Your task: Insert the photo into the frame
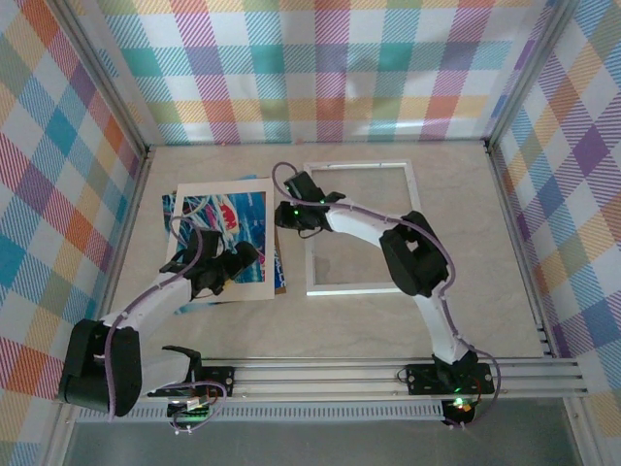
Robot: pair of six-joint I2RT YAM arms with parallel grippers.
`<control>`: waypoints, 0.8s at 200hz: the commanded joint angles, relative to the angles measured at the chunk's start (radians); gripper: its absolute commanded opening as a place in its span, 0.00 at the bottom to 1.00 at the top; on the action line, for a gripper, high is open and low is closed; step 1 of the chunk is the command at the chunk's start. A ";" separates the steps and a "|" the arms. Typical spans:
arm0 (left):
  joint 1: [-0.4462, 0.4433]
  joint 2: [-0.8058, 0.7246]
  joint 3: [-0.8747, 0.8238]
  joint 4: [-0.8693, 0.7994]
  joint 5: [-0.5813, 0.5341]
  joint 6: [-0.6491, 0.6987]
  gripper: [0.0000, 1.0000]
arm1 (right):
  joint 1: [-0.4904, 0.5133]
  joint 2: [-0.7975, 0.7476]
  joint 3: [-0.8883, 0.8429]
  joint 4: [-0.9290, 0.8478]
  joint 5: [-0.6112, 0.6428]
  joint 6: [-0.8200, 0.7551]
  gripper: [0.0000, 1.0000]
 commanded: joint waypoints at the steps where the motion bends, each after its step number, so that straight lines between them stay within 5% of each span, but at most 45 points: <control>1: 0.039 0.047 0.061 0.079 0.024 -0.005 1.00 | 0.005 0.092 0.161 -0.019 0.057 -0.003 0.31; 62: 0.039 0.068 0.037 0.093 0.082 -0.029 1.00 | -0.019 0.352 0.529 -0.092 0.081 0.000 0.37; 102: 0.034 -0.020 -0.048 0.035 0.069 -0.036 1.00 | -0.040 0.393 0.554 -0.084 0.063 -0.006 0.37; 160: 0.033 0.051 -0.068 0.060 0.083 -0.035 1.00 | -0.040 0.436 0.575 -0.122 0.010 -0.016 0.36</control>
